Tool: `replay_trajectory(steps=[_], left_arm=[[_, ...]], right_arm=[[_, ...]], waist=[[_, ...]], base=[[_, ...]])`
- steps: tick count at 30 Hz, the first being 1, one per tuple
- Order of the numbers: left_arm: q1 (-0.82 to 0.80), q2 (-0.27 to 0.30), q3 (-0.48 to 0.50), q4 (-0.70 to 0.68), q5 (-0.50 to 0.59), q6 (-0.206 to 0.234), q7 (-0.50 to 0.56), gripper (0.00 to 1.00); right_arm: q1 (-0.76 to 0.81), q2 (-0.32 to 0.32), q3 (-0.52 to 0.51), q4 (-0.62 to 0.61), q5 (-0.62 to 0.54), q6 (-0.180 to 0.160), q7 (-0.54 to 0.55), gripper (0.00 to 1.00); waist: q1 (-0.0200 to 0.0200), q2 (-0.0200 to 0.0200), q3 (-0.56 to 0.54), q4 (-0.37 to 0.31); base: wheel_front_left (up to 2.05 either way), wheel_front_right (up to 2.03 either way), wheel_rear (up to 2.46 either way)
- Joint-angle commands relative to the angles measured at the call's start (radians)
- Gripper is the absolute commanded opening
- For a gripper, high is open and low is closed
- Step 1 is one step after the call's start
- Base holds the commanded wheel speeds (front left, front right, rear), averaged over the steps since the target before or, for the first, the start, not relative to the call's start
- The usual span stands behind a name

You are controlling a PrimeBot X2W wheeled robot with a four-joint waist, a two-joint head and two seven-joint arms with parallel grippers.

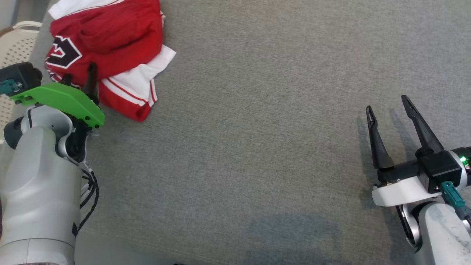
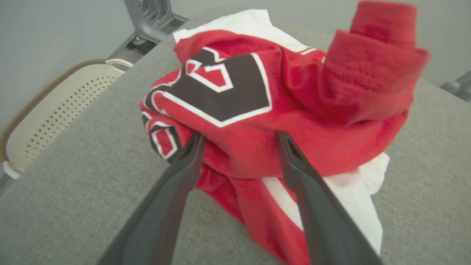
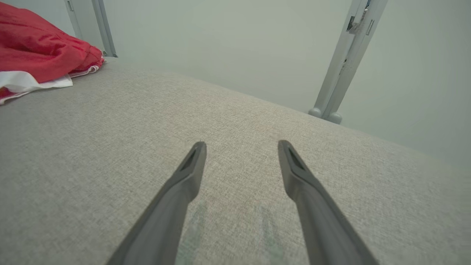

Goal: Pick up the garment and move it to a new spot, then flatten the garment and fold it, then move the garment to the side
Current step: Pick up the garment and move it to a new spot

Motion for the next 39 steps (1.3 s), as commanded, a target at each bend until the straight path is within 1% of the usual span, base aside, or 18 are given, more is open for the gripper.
replay_trajectory(steps=[1, 3, 4, 5, 6, 7, 10, 14, 16, 20, 23, 26, 31, 35, 39], left_arm=[[-0.035, 0.014, -0.005, 0.036, -0.024, 0.002, -0.001, 1.0], [-0.044, 0.028, -0.017, 0.071, -0.042, 0.002, 0.0, 1.0], [-0.048, 0.033, -0.021, 0.085, -0.051, 0.002, -0.002, 0.92], [-0.052, 0.037, -0.027, 0.098, -0.056, 0.002, -0.005, 0.44], [-0.052, 0.037, -0.027, 0.098, -0.056, 0.002, -0.005, 0.44], [-0.055, 0.042, -0.034, 0.11, -0.06, 0.001, -0.009, 0.0], [-0.054, 0.047, -0.065, 0.128, -0.082, 0.001, -0.01, 0.0], [-0.048, 0.051, -0.099, 0.108, -0.108, 0.0, -0.043, 0.0], [-0.043, 0.052, -0.133, 0.082, -0.111, 0.0, -0.054, 0.0], [-0.034, 0.061, -0.222, -0.006, -0.119, 0.001, -0.043, 0.0], [-0.037, 0.067, -0.293, -0.111, -0.137, 0.001, -0.014, 0.0], [-0.025, 0.08, -0.341, -0.237, -0.179, 0.001, 0.032, 0.0], [0.013, 0.089, -0.402, -0.474, -0.227, 0.001, 0.126, 0.0], [0.077, 0.065, -0.457, -0.671, -0.283, 0.006, 0.245, 0.0], [0.153, 0.073, -0.542, -0.853, -0.31, 0.03, 0.389, 0.0]], right_arm=[[-0.014, 0.003, 0.0, -0.008, -0.001, -0.001, -0.001, 1.0], [-0.01, 0.006, 0.003, -0.008, -0.002, -0.001, -0.003, 1.0], [-0.009, 0.006, 0.003, -0.008, -0.001, -0.001, -0.003, 1.0], [-0.008, 0.008, 0.002, -0.009, -0.001, -0.001, -0.004, 1.0], [-0.008, 0.008, 0.002, -0.009, -0.001, -0.001, -0.004, 1.0], [-0.009, 0.011, 0.0, -0.01, -0.001, -0.001, -0.005, 1.0], [-0.006, 0.017, -0.005, -0.004, 0.002, -0.001, -0.008, 1.0], [0.006, 0.028, -0.015, 0.015, 0.01, -0.001, -0.011, 1.0], [0.013, 0.036, -0.016, 0.027, 0.012, -0.001, -0.012, 1.0], [0.02, 0.048, -0.005, 0.052, 0.023, -0.001, -0.017, 1.0], [0.006, 0.059, 0.004, 0.066, 0.03, -0.001, -0.017, 1.0], [-0.005, 0.071, 0.012, 0.069, 0.043, -0.001, -0.017, 1.0], [-0.002, 0.081, 0.015, 0.071, 0.074, -0.001, -0.018, 1.0], [0.005, 0.085, 0.01, 0.072, 0.105, -0.001, -0.018, 1.0], [0.012, 0.085, 0.013, 0.068, 0.149, -0.001, -0.018, 1.0]], waist=[[-0.0001, 0.0074, 0.08, -0.096], [-0.0001, 0.0074, 0.079, -0.111], [-0.0001, 0.0074, 0.077, -0.117], [-0.0001, 0.0074, 0.076, -0.122], [-0.0001, 0.0074, 0.076, -0.122], [-0.0001, 0.0074, 0.074, -0.127], [-0.0001, 0.0074, 0.06, -0.134], [-0.0001, 0.0074, 0.024, -0.133], [-0.0001, 0.0074, 0.003, -0.129], [-0.0001, 0.0074, -0.046, -0.126], [-0.0001, 0.0074, -0.073, -0.135], [-0.0001, 0.0074, -0.099, -0.158], [-0.0001, 0.0074, -0.132, -0.221], [-0.0001, 0.0074, -0.149, -0.283], [-0.0001, 0.0074, -0.155, -0.348]], base=[[0.0, 0.0, 0.0], [0.0, 0.0, 0.0], [0.0, 0.0, 0.0], [0.0, 0.0, 0.0], [0.0, 0.0, 0.0], [0.0, 0.0, 0.0], [0.0, 0.0, 0.0], [0.0, 0.0, 0.0], [0.0, 0.0, 0.0], [0.0, 0.0, 0.0], [0.0, 0.0, 0.0], [0.0, 0.0, 0.0], [0.0, 0.0, 0.0], [0.0, 0.0, 0.0], [0.0, 0.0, 0.0]])
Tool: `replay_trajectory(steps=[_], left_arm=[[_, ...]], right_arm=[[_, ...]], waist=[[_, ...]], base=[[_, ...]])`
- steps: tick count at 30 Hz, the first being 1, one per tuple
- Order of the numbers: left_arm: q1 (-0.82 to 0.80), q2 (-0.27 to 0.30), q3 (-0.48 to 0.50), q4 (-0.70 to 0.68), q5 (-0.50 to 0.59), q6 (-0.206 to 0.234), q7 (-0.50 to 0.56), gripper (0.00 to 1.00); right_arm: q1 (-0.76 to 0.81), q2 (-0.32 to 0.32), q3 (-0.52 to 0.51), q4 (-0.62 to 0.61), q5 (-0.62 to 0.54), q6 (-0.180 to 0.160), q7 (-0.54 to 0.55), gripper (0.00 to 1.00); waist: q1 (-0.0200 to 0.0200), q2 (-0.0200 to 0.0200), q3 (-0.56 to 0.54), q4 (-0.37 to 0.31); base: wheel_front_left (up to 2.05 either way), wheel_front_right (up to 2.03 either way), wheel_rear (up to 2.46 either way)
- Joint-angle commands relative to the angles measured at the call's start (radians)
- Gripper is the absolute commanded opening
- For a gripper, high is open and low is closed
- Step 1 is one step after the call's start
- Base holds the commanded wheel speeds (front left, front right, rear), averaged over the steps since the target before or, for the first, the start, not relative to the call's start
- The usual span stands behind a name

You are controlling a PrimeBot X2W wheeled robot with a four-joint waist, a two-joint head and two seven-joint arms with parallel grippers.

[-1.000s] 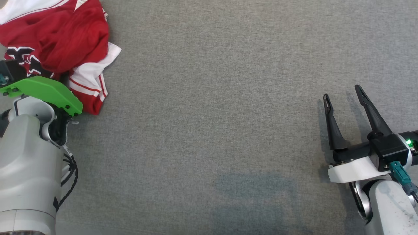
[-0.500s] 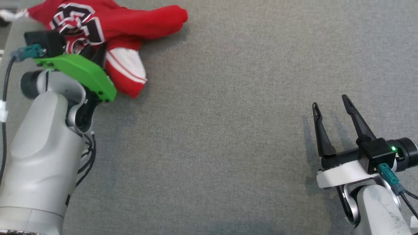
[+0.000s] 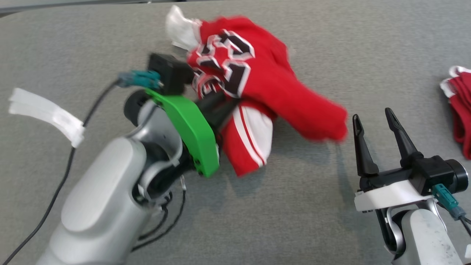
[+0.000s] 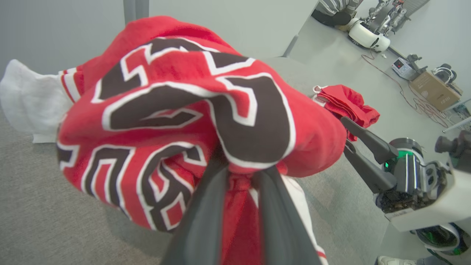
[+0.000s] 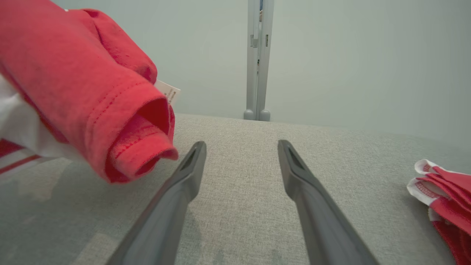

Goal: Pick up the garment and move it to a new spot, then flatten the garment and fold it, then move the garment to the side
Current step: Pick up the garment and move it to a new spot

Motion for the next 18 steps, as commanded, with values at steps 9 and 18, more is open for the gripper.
replay_trajectory(steps=[9, 18], left_arm=[[0.058, 0.047, -0.125, -0.006, 0.147, 0.085, 0.08, 0.0], [0.078, -0.034, -0.22, 0.134, 0.185, 0.038, 0.005, 1.0]], right_arm=[[0.016, -0.001, 0.005, -0.002, 0.065, -0.001, -0.003, 1.0], [0.024, -0.001, -0.009, -0.004, 0.063, -0.001, -0.003, 1.0]], waist=[[-0.0001, 0.0073, 0.004, -0.191], [-0.0001, 0.0073, 0.004, -0.22]], base=[[0.0, 0.0, 0.0], [0.0, 0.0, 0.0]])
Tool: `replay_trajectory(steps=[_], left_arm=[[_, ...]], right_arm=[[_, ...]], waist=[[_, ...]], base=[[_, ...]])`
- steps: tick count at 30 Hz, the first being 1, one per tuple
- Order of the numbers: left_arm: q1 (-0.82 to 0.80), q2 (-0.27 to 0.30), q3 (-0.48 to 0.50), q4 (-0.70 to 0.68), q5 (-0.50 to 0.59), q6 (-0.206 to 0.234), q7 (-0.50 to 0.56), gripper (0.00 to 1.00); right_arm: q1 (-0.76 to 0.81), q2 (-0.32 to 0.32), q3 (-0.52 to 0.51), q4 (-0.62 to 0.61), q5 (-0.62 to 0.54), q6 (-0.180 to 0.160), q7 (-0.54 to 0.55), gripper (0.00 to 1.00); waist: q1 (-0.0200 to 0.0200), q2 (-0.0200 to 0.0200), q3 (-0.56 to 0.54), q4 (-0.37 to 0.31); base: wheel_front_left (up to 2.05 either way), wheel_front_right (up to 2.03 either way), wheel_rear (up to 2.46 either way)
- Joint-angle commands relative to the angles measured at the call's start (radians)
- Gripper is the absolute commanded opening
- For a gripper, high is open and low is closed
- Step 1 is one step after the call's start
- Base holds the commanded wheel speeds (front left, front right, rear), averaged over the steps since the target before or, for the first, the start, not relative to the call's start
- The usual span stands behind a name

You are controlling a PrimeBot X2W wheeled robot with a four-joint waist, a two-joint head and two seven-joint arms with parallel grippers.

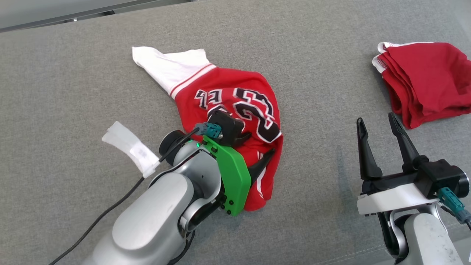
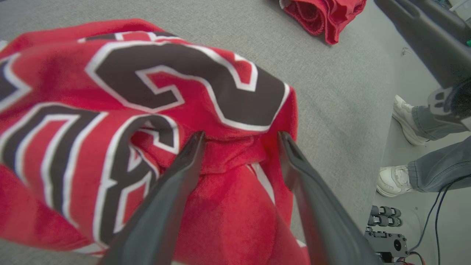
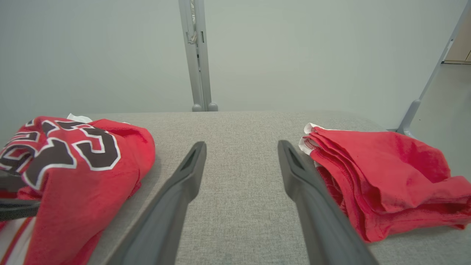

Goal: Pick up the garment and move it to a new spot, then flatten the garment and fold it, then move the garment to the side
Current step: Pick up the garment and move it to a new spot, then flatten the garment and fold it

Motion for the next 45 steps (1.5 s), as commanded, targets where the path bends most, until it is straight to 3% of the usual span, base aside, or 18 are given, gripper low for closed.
replay_trajectory(steps=[1, 5, 10, 13, 16, 19, 29, 35, 40, 42, 45], left_arm=[[0.014, 0.011, 0.003, -0.005, -0.003, -0.004, -0.009, 1.0], [0.065, 0.02, 0.002, -0.07, -0.029, -0.001, -0.02, 1.0], [0.141, 0.097, 0.022, -0.224, -0.111, 0.0, 0.044, 1.0], [0.147, 0.155, 0.107, -0.315, -0.178, 0.042, 0.075, 1.0], [0.106, 0.178, 0.216, -0.318, -0.21, 0.105, 0.058, 1.0], [0.042, 0.205, 0.281, -0.244, -0.207, 0.14, 0.062, 1.0], [-0.214, 0.211, 0.377, 0.16, -0.205, 0.18, 0.086, 1.0], [-0.295, 0.231, 0.358, 0.343, -0.168, 0.151, 0.081, 1.0], [-0.289, 0.214, 0.343, 0.432, -0.184, 0.118, 0.094, 1.0], [-0.28, 0.196, 0.335, 0.453, -0.199, 0.089, 0.095, 0.0], [-0.296, 0.185, 0.322, 0.446, -0.206, 0.045, 0.099, 0.0]], right_arm=[[0.006, -0.001, -0.002, -0.003, -0.002, -0.001, -0.003, 1.0], [0.018, -0.001, -0.007, -0.005, -0.005, -0.001, -0.003, 1.0], [0.019, -0.001, -0.004, -0.011, -0.01, -0.001, -0.003, 1.0], [0.009, -0.001, -0.004, -0.018, -0.009, -0.001, -0.003, 1.0], [0.006, -0.001, 0.003, -0.018, -0.005, -0.001, -0.003, 1.0], [-0.008, -0.001, 0.017, -0.017, 0.001, -0.001, -0.003, 1.0], [-0.06, -0.001, 0.068, -0.014, 0.004, -0.001, -0.003, 1.0], [-0.051, -0.001, 0.083, -0.011, 0.015, -0.001, -0.003, 1.0], [-0.049, 0.0, 0.078, -0.011, 0.026, -0.001, -0.003, 1.0], [-0.046, -0.001, 0.073, -0.007, 0.028, -0.001, -0.003, 1.0], [-0.041, -0.001, 0.059, -0.008, 0.034, -0.001, -0.003, 1.0]], waist=[[0.0, 0.0073, -0.004, 0.002], [0.0, 0.0073, -0.012, 0.015], [0.0, 0.0073, -0.011, 0.026], [0.0, 0.0073, 0.004, 0.026], [0.0, 0.0073, 0.024, 0.023], [0.0, 0.0073, 0.051, 0.01], [0.0, 0.0073, 0.163, -0.085], [0.0, 0.0073, 0.191, -0.136], [0.0, 0.0073, 0.191, -0.151], [0.0, 0.0073, 0.181, -0.151], [0.0, 0.0073, 0.171, -0.14]], base=[[0.0, 0.0, 0.0], [0.0, 0.0, 0.0], [0.0, 0.0, 0.0], [0.0, 0.0, 0.0], [0.0, 0.0, 0.0], [0.0, 0.0, 0.0], [0.0, 0.0, 0.0], [0.0, 0.0, 0.0], [0.0, 0.0, 0.0], [0.0, 0.0, 0.0], [0.0, 0.0, 0.0]])
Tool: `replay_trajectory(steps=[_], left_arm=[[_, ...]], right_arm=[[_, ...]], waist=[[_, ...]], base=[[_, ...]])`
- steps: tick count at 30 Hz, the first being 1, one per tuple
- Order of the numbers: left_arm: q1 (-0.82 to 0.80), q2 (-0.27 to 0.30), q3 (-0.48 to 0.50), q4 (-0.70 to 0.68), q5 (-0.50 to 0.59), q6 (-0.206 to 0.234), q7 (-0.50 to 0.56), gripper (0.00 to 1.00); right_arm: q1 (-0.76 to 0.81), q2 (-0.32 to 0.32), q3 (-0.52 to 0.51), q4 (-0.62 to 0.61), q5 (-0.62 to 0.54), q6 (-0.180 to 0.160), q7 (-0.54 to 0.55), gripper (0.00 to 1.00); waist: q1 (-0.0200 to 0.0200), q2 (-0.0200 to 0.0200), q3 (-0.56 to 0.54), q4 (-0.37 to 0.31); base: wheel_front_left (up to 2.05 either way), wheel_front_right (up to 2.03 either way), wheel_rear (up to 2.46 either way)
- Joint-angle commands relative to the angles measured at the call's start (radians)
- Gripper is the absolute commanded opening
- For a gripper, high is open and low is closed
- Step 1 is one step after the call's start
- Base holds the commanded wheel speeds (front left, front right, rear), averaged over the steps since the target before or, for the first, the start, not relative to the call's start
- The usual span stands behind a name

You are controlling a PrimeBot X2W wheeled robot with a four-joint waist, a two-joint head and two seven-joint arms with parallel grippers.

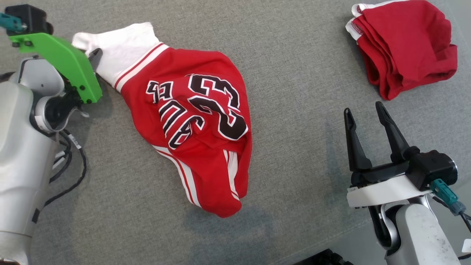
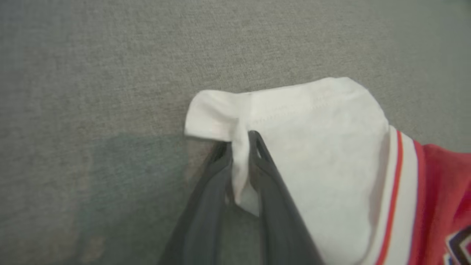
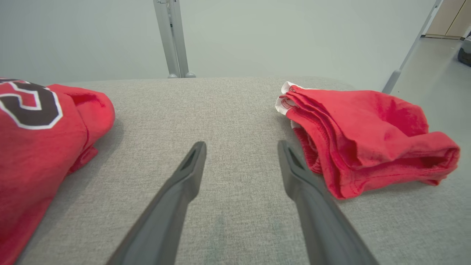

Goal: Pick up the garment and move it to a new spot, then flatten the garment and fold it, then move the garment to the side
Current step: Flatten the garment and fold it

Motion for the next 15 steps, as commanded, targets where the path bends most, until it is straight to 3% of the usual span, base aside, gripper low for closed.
replay_trajectory(steps=[1, 9, 15], left_arm=[[0.006, -0.024, -0.021, -0.001, -0.011, -0.021, 0.017, 0.0], [-0.1, 0.03, 0.001, -0.189, -0.017, -0.059, 0.042, 0.0], [-0.161, 0.133, 0.034, -0.389, -0.036, -0.021, 0.166, 0.0]], right_arm=[[0.003, -0.001, -0.006, 0.002, 0.006, -0.001, -0.003, 1.0], [0.003, -0.002, -0.044, 0.007, 0.016, -0.001, -0.003, 1.0], [0.03, -0.001, -0.077, 0.018, 0.026, -0.001, -0.003, 1.0]], waist=[[0.0, 0.0073, -0.009, 0.015], [0.0, 0.0073, -0.058, 0.081], [0.0, 0.0073, -0.111, 0.129]], base=[[0.0, 0.0, 0.0], [0.0, 0.0, 0.0], [0.0, 0.0, 0.0]])
